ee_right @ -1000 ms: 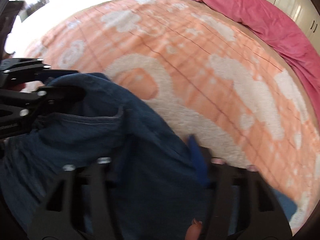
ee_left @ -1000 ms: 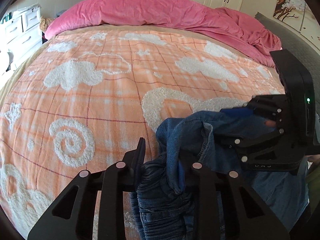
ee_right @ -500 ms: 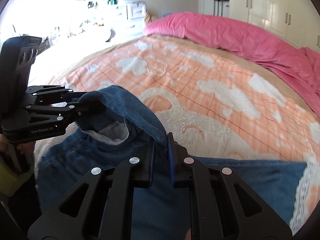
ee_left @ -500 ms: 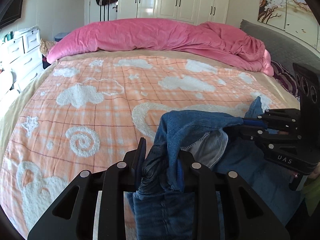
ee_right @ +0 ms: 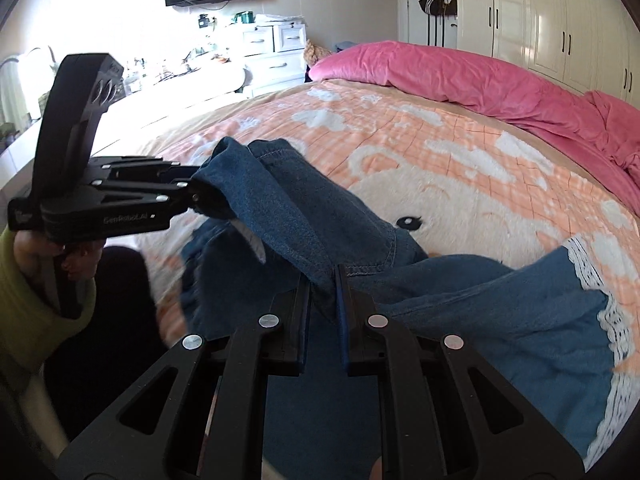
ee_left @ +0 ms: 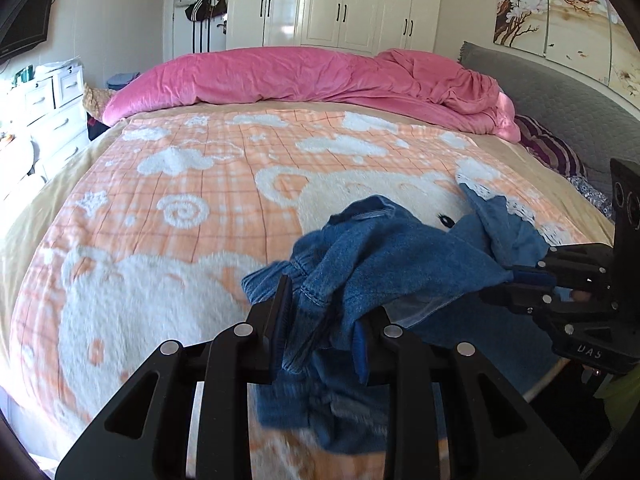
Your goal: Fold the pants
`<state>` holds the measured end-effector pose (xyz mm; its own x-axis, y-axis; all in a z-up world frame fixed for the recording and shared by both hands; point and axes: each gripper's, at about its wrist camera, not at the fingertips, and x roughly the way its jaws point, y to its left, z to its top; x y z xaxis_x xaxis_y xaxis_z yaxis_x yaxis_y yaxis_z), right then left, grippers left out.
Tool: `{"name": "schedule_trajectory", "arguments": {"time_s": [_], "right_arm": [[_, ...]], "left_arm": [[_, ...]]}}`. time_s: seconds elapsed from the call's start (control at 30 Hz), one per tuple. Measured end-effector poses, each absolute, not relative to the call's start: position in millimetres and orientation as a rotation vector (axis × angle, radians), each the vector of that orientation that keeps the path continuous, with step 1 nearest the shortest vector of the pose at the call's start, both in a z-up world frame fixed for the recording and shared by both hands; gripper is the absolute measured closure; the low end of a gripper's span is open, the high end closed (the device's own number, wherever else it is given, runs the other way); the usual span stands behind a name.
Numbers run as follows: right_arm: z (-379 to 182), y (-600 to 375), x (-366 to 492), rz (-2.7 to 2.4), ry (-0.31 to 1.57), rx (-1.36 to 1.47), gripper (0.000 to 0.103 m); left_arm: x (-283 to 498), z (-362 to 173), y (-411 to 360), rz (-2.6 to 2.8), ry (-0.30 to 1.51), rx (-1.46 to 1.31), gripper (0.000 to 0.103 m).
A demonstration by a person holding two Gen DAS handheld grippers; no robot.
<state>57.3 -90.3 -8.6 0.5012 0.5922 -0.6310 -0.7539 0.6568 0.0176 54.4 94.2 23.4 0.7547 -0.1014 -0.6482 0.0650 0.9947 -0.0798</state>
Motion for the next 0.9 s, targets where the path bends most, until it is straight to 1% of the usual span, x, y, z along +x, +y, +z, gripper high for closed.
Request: {"name": "schedule_trajectory", "arguments": {"time_s": [0.07,0.17,0.2,0.3,0.4,0.43,0.47,0.5,0.63,0.73,0.77,0.9], "right_arm": [[-15.3,-91.6,43.0,0.831,0.667,-0.272,0.097],[-29.8,-91.5,27.3,0.850,0.716,-0.261,0.096],[-34.3,-90.6,22.8,0.859,0.726,-0.267,0.096],[-47.8,-85.1,14.1,0.858,0.768,-0.289,0.096],[-51.1,-82.1,8.6,0.869,0.775,-0.292,0.095],[-51.5,-80.9,6.6,0.873,0.777,-0.297,0.095],[-52.2,-80.0,5.3,0.873,0.779,-0.301,0.095],[-52.3,-80.5,5.8,0.876,0.780,-0.302,0.095],[-58.2,-82.6,2.4,0.891,0.797,-0.286,0.094],[-60.4,-81.8,-1.6,0.900,0.795,-0.296,0.093],[-61.1,-82.0,-2.3,0.905,0.798,-0.291,0.093],[-64.8,-84.3,-1.8,0.907,0.822,-0.273,0.091]], "left_arm": [[41.0,18.7,89.7,-0.087,0.725,-0.022,0.078],[29.7,8.3,88.7,-0.075,0.765,-0.012,0.075],[26.5,5.4,89.8,-0.072,0.774,-0.015,0.072],[18.6,0.2,91.4,-0.065,0.797,-0.013,0.068],[11.2,1.4,91.2,-0.049,0.801,0.002,0.067],[7.7,2.2,92.5,-0.039,0.804,0.005,0.063],[5.1,2.5,93.8,-0.027,0.807,0.007,0.054],[1.1,1.8,97.2,-0.010,0.814,0.010,0.050],[-14.6,5.9,105.3,-0.007,0.828,-0.028,0.049],[-28.4,21.0,104.8,0.002,0.791,-0.023,0.050],[-30.1,26.8,103.1,-0.006,0.781,-0.029,0.051],[-26.4,48.9,82.8,-0.064,0.725,-0.050,0.052]]}}
